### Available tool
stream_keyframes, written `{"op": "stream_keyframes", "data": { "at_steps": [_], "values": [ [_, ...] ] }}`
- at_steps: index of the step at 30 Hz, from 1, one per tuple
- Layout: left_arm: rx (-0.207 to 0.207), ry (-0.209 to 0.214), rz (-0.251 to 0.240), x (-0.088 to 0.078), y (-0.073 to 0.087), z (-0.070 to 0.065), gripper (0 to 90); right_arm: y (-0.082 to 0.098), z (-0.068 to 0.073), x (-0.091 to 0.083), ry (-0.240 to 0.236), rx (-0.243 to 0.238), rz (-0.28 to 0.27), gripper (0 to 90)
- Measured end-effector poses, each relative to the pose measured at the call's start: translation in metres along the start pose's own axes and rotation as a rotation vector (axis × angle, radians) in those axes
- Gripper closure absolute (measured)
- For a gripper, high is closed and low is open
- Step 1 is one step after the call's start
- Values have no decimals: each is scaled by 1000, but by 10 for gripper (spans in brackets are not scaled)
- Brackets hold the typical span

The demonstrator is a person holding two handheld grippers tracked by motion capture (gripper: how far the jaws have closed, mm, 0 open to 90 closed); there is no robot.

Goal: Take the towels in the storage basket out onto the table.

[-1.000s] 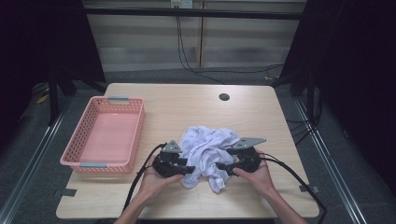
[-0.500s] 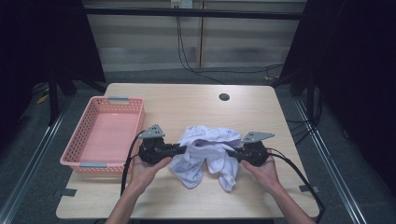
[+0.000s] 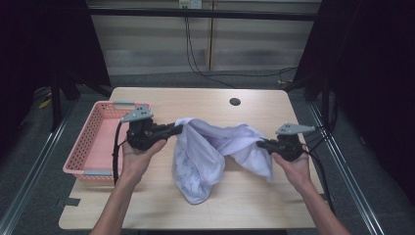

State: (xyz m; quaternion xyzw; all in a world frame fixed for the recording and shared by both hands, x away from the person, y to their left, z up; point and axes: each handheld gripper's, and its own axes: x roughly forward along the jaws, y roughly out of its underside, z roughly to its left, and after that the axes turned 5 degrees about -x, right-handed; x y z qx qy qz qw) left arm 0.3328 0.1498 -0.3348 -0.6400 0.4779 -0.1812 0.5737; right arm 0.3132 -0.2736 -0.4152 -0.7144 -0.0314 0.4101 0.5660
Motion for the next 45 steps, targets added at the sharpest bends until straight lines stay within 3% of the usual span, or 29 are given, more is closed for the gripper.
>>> {"op": "stream_keyframes", "data": {
  "at_steps": [2,6,7,8,10,12,13,14,15,16,17,20,21,23,24,28,31,32,34,35,38,39,40,42,45],
  "values": [
    [4,5,-18,-1,-8,-2,833,-5,-6,-1,20,8,-10,861],
    [44,42,-109,-8,-50,-16,833,-41,-23,-3,72,-6,-61,861],
    [44,42,-109,-8,-50,-16,833,-41,-23,-3,72,-6,-61,861],
    [83,36,-121,-12,-64,-27,833,-58,-27,-4,94,-23,-99,860],
    [95,70,-131,-12,-69,-36,833,-70,-30,-4,98,-11,-153,860],
    [108,65,-111,-10,-67,-39,832,-72,-30,-1,89,0,-160,858],
    [112,55,-85,-6,-64,-40,831,-65,-27,12,82,-15,-125,788],
    [86,58,-31,7,-49,-34,830,-57,-26,19,65,-6,-102,727],
    [86,58,-31,7,-49,-34,829,-57,-26,19,65,-6,-102,727],
    [69,63,-3,15,-41,-29,829,-48,-25,25,53,-6,-74,673],
    [35,64,39,31,-23,-20,826,-30,-24,33,68,3,-29,547],
    [13,71,69,45,-9,-14,823,-14,-23,35,64,22,-12,494],
    [-2,85,91,57,1,-10,818,-4,-20,30,60,26,-12,447],
    [-8,87,106,63,6,-8,815,1,-19,27,59,29,-9,429],
    [-28,95,110,70,13,-6,809,12,-16,18,51,28,-8,424],
    [-36,108,127,79,25,-4,806,28,-8,-3,26,35,-42,413],
    [-66,117,134,87,34,-3,806,35,-2,-13,4,52,-62,411],
    [-70,124,142,89,36,-4,806,42,11,-21,-27,38,-69,424],
    [-57,128,156,93,38,-8,806,43,15,-22,-38,35,-70,424],
    [-53,146,158,97,39,-13,804,47,33,-27,-65,21,-65,427],
    [-48,160,167,102,39,-19,805,51,53,-25,-118,10,-68,421],
    [-42,164,173,105,40,-22,805,51,53,-25,-118,10,-68,421],
    [-31,174,183,112,39,-31,807,50,66,-15,-152,-27,-47,394],
    [-21,180,187,115,37,-35,807,48,71,-8,-173,-39,-40,382],
    [2,213,191,123,31,-49,803,33,83,21,-220,-76,-29,311]
  ]
}}
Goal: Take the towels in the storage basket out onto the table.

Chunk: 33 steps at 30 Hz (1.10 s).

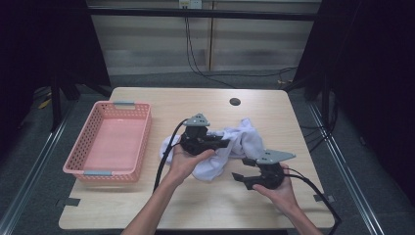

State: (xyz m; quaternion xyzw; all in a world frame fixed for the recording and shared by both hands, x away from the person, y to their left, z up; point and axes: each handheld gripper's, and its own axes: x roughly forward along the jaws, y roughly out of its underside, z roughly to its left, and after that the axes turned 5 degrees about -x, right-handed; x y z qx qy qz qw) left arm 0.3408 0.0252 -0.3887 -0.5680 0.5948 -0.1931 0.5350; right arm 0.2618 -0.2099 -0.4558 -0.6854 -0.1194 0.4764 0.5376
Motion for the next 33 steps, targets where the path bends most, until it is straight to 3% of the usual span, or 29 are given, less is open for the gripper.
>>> {"op": "stream_keyframes", "data": {
  "at_steps": [3,5,6,7,8,10,11,12,15,16,17,18,19,20,21,22,24,27,28,30,31,32,33],
  "values": [
    [-4,32,-8,2,-4,-3,803,-7,-5,12,-16,23,-23,295],
    [-15,66,-18,2,-6,-5,790,-15,-11,23,-21,57,-64,389],
    [-15,66,-18,2,-6,-5,763,-15,-11,23,-21,57,-64,389],
    [-19,58,-14,2,-5,-4,763,-16,-13,25,-31,72,-79,508],
    [-29,51,-2,0,-1,-1,653,-16,-15,23,-27,72,-95,804],
    [-28,47,4,-4,3,2,600,-14,-16,20,-16,65,-76,850],
    [-31,35,7,-7,6,4,600,-14,-16,20,-16,65,-76,850],
    [-47,12,15,-17,15,10,503,-10,-19,16,-7,80,-65,852],
    [-55,-21,13,-31,26,15,484,-3,-25,12,3,99,-43,850],
    [-70,-22,14,-45,42,21,551,6,-33,8,9,121,-13,825],
    [-70,-22,14,-45,42,21,583,6,-33,8,9,121,-13,825],
    [-63,-44,68,-54,63,25,632,17,-42,2,19,157,9,769],
    [-63,-44,68,-54,63,25,652,17,-42,2,19,157,9,769],
    [-70,-53,96,-58,78,30,662,23,-45,-6,46,165,24,658],
    [-89,-55,99,-59,87,33,662,23,-45,-6,46,165,24,658],
    [-112,-72,118,-59,99,39,674,26,-46,-10,53,168,30,635],
    [-101,-119,164,-53,108,47,660,35,-49,-25,94,187,48,521],
    [-95,-144,151,-48,112,52,610,40,-48,-32,117,194,65,488],
    [-119,-130,154,-41,119,55,591,41,-45,-34,111,197,57,488],
    [-102,-144,175,-36,120,54,574,39,-38,-38,93,183,52,496],
    [-75,-176,190,-32,120,53,574,38,-33,-40,96,172,43,516],
    [-43,-188,238,-25,120,52,607,38,-29,-42,85,154,33,531],
    [9,-236,255,-22,122,50,701,39,-23,-43,81,147,36,534]
  ]
}}
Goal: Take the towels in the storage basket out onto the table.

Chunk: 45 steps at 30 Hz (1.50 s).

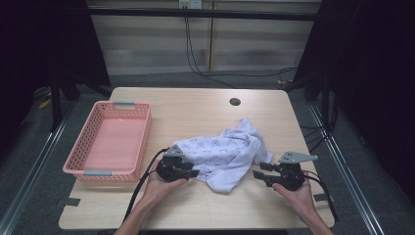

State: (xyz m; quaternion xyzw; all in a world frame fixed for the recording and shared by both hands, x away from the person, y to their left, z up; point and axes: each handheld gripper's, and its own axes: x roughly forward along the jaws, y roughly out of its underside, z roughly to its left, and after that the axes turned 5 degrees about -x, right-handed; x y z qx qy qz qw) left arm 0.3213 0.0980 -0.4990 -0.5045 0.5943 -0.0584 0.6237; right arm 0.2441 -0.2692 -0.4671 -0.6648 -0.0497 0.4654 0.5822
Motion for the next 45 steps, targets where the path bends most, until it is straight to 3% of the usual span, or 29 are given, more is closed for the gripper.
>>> {"op": "stream_keyframes", "data": {
  "at_steps": [3,5,8,9,13,16,20,21,22,27,28,29,31,32,34,36,37,39,41,44,45],
  "values": [
    [-32,20,6,1,-2,1,830,2,10,2,-23,-27,21,569],
    [-27,44,7,0,-2,0,869,-4,23,14,-53,-64,32,590],
    [-19,47,-3,-4,-3,-2,880,-11,29,24,-88,-80,23,609],
    [-6,47,-42,-11,-4,-6,882,-20,34,34,-118,-105,19,695],
    [-26,90,-81,-18,-5,-7,886,-30,38,54,-153,-109,15,649],
    [-48,121,-105,-22,-6,-7,885,-33,39,85,-166,-117,74,518],
    [-62,124,-123,-25,-6,-5,885,-26,41,101,-141,-145,129,527],
    [-69,114,-151,-29,-6,-2,887,-25,43,99,-106,-178,148,730],
    [-71,87,-174,-33,-7,-1,889,-26,42,98,-106,-175,158,807],
    [-76,92,-216,-45,-9,1,894,-33,38,84,-103,-139,115,832],
    [-75,85,-245,-54,-11,1,894,-39,39,71,-120,-131,64,824],
    [-75,85,-245,-54,-11,1,894,-39,39,71,-120,-131,64,824],
    [-91,78,-296,-67,-14,3,894,-44,40,57,-142,-112,18,819],
    [-121,82,-338,-81,-15,9,894,-43,37,41,-137,-91,-14,810],
    [-122,73,-348,-87,-15,11,894,-42,35,37,-142,-70,-30,813],
    [-119,52,-351,-101,-14,15,894,-33,27,19,-115,-60,-27,829],
    [-119,52,-351,-101,-14,15,894,-33,27,19,-115,-60,-27,829],
    [-119,57,-344,-107,-14,16,893,-22,15,-3,-100,-33,-47,830],
    [-99,71,-336,-109,-17,13,894,-18,11,-9,-90,-25,-52,830],
    [-76,84,-289,-97,-26,9,892,-4,1,-21,-86,12,-47,826],
    [-66,85,-265,-83,-29,8,892,0,0,-21,-79,11,-27,821]
  ]
}}
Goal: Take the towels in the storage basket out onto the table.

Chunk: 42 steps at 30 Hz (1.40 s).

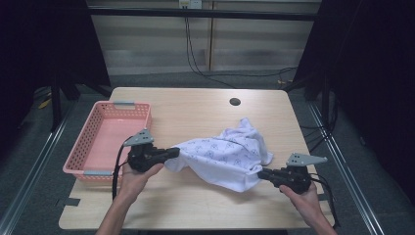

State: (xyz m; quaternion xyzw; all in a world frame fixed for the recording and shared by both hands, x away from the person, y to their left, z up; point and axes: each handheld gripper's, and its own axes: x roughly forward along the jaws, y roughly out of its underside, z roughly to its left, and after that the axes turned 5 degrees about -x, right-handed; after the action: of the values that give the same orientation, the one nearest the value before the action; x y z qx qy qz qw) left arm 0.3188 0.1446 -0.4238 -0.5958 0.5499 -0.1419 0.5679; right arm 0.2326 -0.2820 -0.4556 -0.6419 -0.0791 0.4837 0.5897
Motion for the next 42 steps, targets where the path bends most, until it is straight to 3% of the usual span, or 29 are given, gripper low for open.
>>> {"op": "stream_keyframes", "data": {
  "at_steps": [2,3,6,8,11,12,13,14,17,19,20,21,22,23,24,25,26,28,29,30,31,32,34,36,37,38,39,40,42],
  "values": [
    [13,9,23,24,5,1,889,12,-2,2,14,-19,62,799],
    [-13,41,41,43,10,5,887,22,-4,2,42,-37,122,761],
    [-11,2,93,62,14,9,879,28,-4,-5,55,-36,141,740],
    [-38,-18,121,73,20,18,812,36,-2,-18,62,-19,147,654],
    [-50,-34,126,70,21,20,722,40,-2,-23,77,-13,151,592],
    [-52,-40,119,65,21,19,651,39,-2,-28,83,-4,108,559],
    [-48,-35,106,59,20,18,651,39,-2,-28,83,-4,108,559],
    [-34,-36,76,44,16,14,647,34,0,-30,84,-14,70,571],
    [-11,-30,54,29,13,8,685,22,5,-31,89,-28,12,598],
    [60,40,92,17,18,-8,730,15,10,-28,57,-45,-4,633],
    [60,40,92,17,18,-8,747,15,10,-28,57,-45,-4,633],
    [81,56,118,17,23,-13,747,14,12,-24,46,-52,5,645],
    [100,70,181,23,35,-18,750,17,15,-13,13,-66,50,665],
    [100,70,181,23,35,-18,737,20,15,-7,11,-80,90,663],
    [95,55,228,29,48,-17,698,24,15,-3,6,-79,123,637],
    [95,55,228,29,48,-17,662,29,13,0,1,-74,147,610],
    [125,3,256,35,56,-16,633,32,11,0,4,-76,172,565],
    [141,-9,249,38,59,-16,576,36,10,0,23,-69,190,530],
    [164,-54,292,48,62,-16,555,41,7,-2,32,-66,204,491],
    [164,-54,292,48,62,-16,545,42,7,-2,40,-74,214,486],
    [166,-70,310,52,62,-14,545,42,7,-2,40,-74,214,486],
    [177,-88,314,55,62,-13,629,44,5,-2,46,-90,230,467],
    [177,-101,311,54,61,-13,736,47,3,0,62,-103,267,479],
    [187,-100,311,53,61,-14,821,48,2,0,70,-104,270,513],
    [142,-23,278,45,57,-13,840,48,3,0,85,-114,266,561],
    [108,7,251,39,54,-13,843,47,4,0,104,-117,279,623],
    [108,7,251,39,54,-13,843,47,4,0,104,-117,279,623],
    [55,53,145,22,47,-13,844,44,2,-4,94,-102,251,789],
    [32,79,63,4,40,-12,844,39,1,-11,83,-96,191,870]
  ]
}}
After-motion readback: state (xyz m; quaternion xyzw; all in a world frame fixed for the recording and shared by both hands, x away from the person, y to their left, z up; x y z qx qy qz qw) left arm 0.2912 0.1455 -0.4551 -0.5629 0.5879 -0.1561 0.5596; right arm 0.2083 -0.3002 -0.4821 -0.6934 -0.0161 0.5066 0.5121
